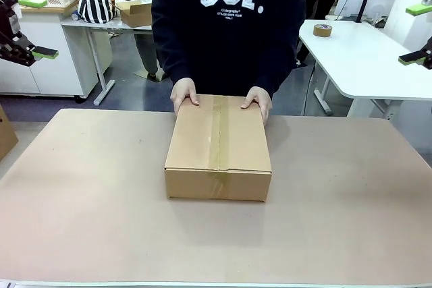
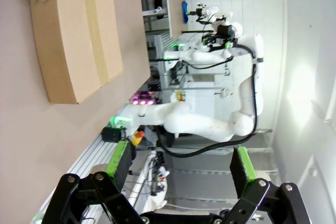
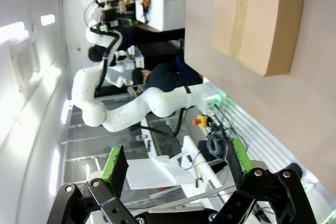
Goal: Pack the gift set into the box.
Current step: Press and hold the closed box until the human finishes sealing it.
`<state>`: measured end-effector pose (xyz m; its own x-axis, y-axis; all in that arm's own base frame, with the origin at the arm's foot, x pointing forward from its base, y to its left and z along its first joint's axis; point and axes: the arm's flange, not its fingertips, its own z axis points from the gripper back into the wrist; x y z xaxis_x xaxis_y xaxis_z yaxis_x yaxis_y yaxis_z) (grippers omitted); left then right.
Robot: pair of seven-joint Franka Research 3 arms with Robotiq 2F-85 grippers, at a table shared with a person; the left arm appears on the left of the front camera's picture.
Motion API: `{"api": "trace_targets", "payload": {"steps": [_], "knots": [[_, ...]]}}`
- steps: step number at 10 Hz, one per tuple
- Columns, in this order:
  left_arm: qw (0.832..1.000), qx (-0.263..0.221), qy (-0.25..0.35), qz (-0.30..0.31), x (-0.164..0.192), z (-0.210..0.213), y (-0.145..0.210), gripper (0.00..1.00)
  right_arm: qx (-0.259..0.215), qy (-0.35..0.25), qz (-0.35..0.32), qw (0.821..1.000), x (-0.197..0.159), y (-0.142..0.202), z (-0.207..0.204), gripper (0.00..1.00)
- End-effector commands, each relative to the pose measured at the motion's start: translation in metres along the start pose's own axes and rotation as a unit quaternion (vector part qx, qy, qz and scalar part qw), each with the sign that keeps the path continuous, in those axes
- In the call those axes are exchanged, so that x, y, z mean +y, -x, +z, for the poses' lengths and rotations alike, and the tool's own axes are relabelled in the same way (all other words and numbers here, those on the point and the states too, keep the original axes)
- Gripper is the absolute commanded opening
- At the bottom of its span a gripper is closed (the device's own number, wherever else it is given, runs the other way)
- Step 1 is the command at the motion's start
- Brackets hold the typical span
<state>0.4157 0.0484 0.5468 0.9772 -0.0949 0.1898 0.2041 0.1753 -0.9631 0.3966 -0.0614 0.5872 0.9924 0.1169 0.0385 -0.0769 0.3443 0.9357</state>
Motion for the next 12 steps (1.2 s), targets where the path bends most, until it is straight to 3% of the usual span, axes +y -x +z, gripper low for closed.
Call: {"api": "trace_targets", "payload": {"steps": [1,3,4,5,6,7,8,10,11,12], "knots": [[0.990,0.033,-0.051,-0.130,-0.003,-0.017,-0.005,1.00,-0.040,0.060,0.132,0.989,0.006,-0.008,-0.013,1.00],[0.951,0.049,-0.044,-0.301,-0.007,-0.042,-0.011,1.00,-0.058,0.073,0.306,0.947,0.009,-0.021,-0.029,1.00],[0.927,0.040,-0.091,-0.362,-0.002,-0.052,-0.018,1.00,-0.077,0.099,0.385,0.914,0.008,-0.027,-0.037,1.00],[0.892,0.025,-0.111,-0.437,0.001,-0.066,-0.021,1.00,-0.089,0.095,0.469,0.874,0.009,-0.030,-0.049,1.00],[0.866,0.004,-0.121,-0.486,0.001,-0.075,-0.023,1.00,-0.100,0.090,0.489,0.862,0.010,-0.031,-0.059,1.00],[0.844,-0.023,-0.138,-0.517,-0.002,-0.078,-0.025,1.00,-0.091,0.088,0.481,0.868,0.010,-0.032,-0.063,1.00],[0.896,0.042,-0.117,-0.427,-0.011,-0.066,-0.033,1.00,-0.066,0.112,0.426,0.895,0.022,-0.039,-0.042,1.00],[0.896,0.042,-0.117,-0.427,-0.011,-0.066,-0.033,1.00,-0.066,0.112,0.426,0.895,0.022,-0.039,-0.042,1.00],[0.876,0.021,-0.130,-0.463,-0.005,-0.071,-0.034,1.00,-0.074,0.110,0.455,0.880,0.016,-0.039,-0.050,1.00],[0.832,0.018,-0.074,-0.549,-0.001,-0.079,-0.037,1.00,-0.051,0.130,0.509,0.849,0.015,-0.044,-0.060,1.00]]}}
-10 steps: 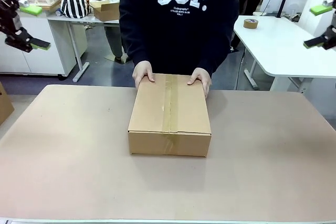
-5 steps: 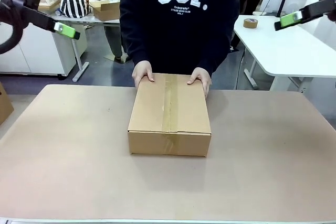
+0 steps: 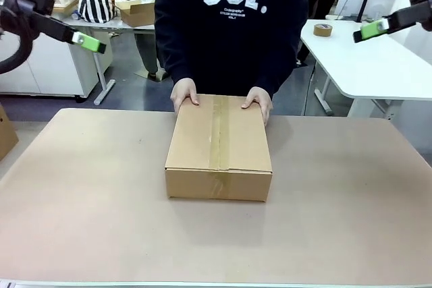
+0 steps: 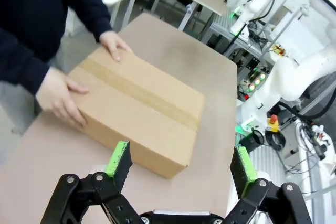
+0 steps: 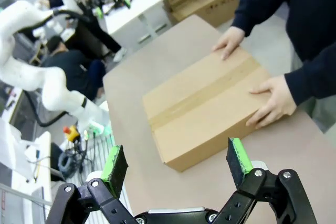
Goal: Pack the gift set into the box.
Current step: Press and hold the closed box until the human finishes sealing it.
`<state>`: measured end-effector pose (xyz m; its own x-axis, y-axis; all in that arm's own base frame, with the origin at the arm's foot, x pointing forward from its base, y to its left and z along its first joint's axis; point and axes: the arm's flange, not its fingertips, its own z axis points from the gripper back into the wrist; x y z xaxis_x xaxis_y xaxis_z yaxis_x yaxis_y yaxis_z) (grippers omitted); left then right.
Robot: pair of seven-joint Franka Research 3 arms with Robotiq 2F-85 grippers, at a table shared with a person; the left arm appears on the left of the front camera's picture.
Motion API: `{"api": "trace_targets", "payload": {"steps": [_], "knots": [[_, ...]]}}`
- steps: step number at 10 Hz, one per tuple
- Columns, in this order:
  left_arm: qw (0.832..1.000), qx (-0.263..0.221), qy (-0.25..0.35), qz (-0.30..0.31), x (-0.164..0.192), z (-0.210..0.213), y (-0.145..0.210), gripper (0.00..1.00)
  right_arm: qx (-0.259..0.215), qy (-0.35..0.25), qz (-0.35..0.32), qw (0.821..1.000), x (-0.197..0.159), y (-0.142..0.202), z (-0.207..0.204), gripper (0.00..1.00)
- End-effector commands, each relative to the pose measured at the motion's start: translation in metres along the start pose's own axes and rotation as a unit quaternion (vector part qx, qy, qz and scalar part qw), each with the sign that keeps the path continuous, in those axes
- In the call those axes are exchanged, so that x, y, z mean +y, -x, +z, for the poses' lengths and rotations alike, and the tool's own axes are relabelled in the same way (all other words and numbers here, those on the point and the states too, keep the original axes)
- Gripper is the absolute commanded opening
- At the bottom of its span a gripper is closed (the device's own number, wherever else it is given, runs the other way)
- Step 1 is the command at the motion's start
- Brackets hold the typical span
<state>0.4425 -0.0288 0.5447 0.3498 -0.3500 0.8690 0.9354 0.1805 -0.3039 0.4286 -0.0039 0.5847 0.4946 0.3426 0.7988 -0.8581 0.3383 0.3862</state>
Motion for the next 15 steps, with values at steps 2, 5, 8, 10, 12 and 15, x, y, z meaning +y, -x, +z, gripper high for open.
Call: {"api": "trace_targets", "payload": {"steps": [2,5,8,10,12,15], "knots": [[0.978,-0.049,0.022,-0.201,0.024,-0.048,0.012,1.00,0.028,0.023,0.239,0.970,-0.017,-0.004,-0.060,1.00],[0.956,0.009,0.053,-0.290,0.043,-0.111,0.051,1.00,0.006,-0.024,0.302,0.953,-0.034,0.019,-0.140,1.00],[0.950,0.026,0.075,-0.303,0.046,-0.165,0.075,1.00,-0.036,-0.034,0.259,0.965,-0.036,0.051,-0.206,1.00],[0.950,0.033,0.073,-0.301,0.049,-0.161,0.075,1.00,-0.005,-0.074,0.216,0.974,-0.033,0.065,-0.219,1.00],[0.950,0.033,0.073,-0.301,0.049,-0.161,0.075,1.00,-0.016,-0.056,0.243,0.968,-0.037,0.056,-0.211,1.00],[0.951,0.033,0.073,-0.299,0.051,-0.163,0.076,1.00,-0.015,-0.060,0.235,0.970,-0.037,0.061,-0.214,1.00]]}}
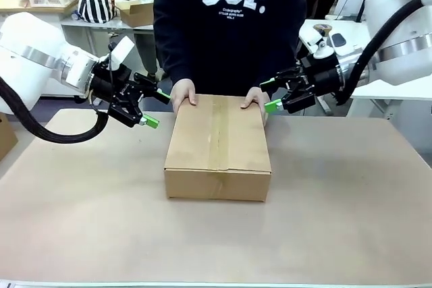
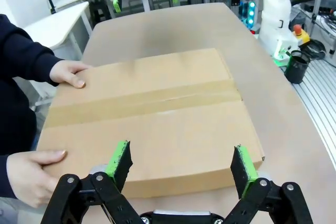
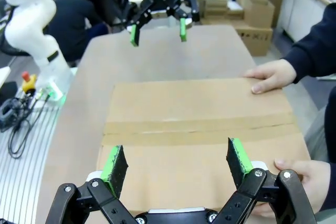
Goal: Pack the gift set into the box.
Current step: Press and hold the closed box until the human finishes sealing it.
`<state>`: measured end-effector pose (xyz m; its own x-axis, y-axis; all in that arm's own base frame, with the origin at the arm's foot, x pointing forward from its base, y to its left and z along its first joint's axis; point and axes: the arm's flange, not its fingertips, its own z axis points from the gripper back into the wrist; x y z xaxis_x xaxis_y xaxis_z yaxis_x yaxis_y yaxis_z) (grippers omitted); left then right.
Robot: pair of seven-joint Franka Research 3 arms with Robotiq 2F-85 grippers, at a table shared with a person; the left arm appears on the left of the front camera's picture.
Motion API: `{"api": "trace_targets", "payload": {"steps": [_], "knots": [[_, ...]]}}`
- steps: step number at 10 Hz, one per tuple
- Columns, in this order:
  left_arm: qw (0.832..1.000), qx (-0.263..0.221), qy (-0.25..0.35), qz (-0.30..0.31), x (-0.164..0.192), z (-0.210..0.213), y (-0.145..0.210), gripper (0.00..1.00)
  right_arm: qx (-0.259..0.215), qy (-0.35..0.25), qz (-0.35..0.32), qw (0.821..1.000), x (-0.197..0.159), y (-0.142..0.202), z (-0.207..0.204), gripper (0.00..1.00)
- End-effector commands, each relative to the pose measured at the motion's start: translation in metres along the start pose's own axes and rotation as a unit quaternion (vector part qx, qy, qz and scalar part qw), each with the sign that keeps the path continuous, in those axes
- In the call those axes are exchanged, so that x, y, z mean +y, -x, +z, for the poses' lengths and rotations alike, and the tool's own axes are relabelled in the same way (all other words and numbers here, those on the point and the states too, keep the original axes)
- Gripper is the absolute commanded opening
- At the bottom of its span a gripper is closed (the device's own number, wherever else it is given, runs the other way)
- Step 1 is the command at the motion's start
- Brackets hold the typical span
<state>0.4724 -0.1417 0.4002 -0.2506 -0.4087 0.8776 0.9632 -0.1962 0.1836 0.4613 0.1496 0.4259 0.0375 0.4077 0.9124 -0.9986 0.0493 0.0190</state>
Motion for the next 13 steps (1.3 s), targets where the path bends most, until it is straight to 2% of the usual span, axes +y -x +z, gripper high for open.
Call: {"api": "trace_targets", "payload": {"steps": [1,3,6,8,13], "knots": [[1.000,-0.006,-0.013,0.009,0.005,-0.011,0.011,1.00,-0.004,-0.008,0.007,1.000,-0.007,0.010,-0.015,1.00],[0.999,-0.016,-0.043,0.005,0.012,-0.037,0.024,1.00,-0.032,-0.028,0.053,0.998,-0.017,0.025,-0.028,1.00],[0.999,-0.032,-0.037,-0.003,0.026,-0.072,0.041,1.00,-0.050,-0.042,0.032,0.997,-0.033,0.059,-0.054,1.00],[0.999,-0.028,-0.038,0.001,0.035,-0.084,0.052,1.00,-0.040,-0.014,0.013,0.999,-0.041,0.072,-0.075,1.00],[0.999,-0.037,-0.027,0.023,0.039,-0.096,0.069,1.00,0.013,0.042,0.022,0.999,-0.047,0.093,-0.098,1.00]]}}
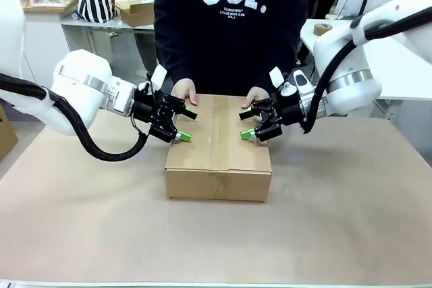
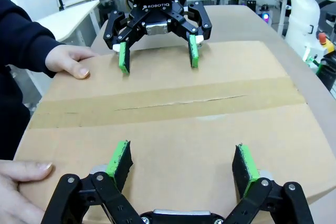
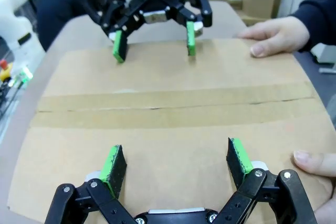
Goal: Pack the gift set into the box.
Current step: Press and hold the closed box until the human finishes sealing it.
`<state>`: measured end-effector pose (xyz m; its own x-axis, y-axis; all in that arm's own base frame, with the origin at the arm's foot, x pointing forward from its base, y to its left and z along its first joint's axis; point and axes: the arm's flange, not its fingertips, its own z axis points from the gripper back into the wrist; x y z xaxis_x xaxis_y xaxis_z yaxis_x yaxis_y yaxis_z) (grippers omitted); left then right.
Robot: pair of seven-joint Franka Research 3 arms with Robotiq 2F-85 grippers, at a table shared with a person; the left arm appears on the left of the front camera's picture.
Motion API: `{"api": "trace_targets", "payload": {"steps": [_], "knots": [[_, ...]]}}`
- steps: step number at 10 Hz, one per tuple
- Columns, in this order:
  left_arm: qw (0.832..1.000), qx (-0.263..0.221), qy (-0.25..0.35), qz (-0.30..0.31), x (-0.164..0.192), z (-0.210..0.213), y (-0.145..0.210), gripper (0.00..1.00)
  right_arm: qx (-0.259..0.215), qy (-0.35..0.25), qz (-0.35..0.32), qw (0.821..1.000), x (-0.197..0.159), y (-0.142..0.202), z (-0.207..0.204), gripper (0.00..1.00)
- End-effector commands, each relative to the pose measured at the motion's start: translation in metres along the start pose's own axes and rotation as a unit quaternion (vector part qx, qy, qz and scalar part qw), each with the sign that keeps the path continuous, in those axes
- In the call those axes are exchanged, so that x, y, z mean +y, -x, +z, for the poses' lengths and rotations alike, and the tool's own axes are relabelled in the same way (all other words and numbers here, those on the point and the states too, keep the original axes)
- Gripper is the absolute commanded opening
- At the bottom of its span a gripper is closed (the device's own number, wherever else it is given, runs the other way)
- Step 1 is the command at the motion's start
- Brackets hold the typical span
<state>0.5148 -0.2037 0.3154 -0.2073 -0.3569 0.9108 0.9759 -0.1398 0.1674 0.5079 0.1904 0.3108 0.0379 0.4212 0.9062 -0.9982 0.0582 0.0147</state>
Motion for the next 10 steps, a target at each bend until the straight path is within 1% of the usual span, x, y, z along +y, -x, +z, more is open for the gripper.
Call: {"api": "trace_targets", "payload": {"steps": [1,2,3,4,5,6,7,8,9,10], "knots": [[1.000,-0.003,0.001,0.010,0.001,-0.009,0.012,1.00,0.007,0.036,0.020,0.999,0.000,0.010,-0.014,1.00],[1.000,0.007,0.010,0.026,0.001,-0.012,0.014,1.00,0.018,0.037,0.019,0.999,0.000,0.013,-0.015,1.00],[0.998,0.023,0.018,0.051,0.002,-0.013,0.017,1.00,0.039,0.036,0.028,0.998,0.001,0.015,-0.016,1.00],[0.997,0.025,0.022,0.074,0.003,-0.013,0.018,1.00,0.056,0.019,0.034,0.998,0.002,0.016,-0.017,1.00],[0.997,0.027,0.019,0.074,0.003,-0.013,0.019,1.00,0.058,0.007,0.032,0.998,0.002,0.017,-0.018,1.00],[0.996,0.030,0.015,0.078,0.004,-0.014,0.019,1.00,0.053,0.003,0.028,0.998,0.001,0.018,-0.017,1.00],[0.996,0.032,0.007,0.081,0.005,-0.014,0.019,1.00,0.053,0.013,0.023,0.998,0.000,0.019,-0.016,1.00],[0.996,0.034,0.007,0.083,0.005,-0.014,0.020,1.00,0.017,0.002,0.009,1.000,0.001,-0.002,-0.008,1.00],[0.997,0.000,0.009,0.071,0.003,-0.007,0.007,1.00,0.017,0.002,0.009,1.000,0.001,-0.002,-0.008,1.00],[0.997,0.000,0.009,0.071,0.003,-0.007,0.007,1.00,0.017,0.002,0.009,1.000,0.001,-0.002,-0.008,1.00]]}}
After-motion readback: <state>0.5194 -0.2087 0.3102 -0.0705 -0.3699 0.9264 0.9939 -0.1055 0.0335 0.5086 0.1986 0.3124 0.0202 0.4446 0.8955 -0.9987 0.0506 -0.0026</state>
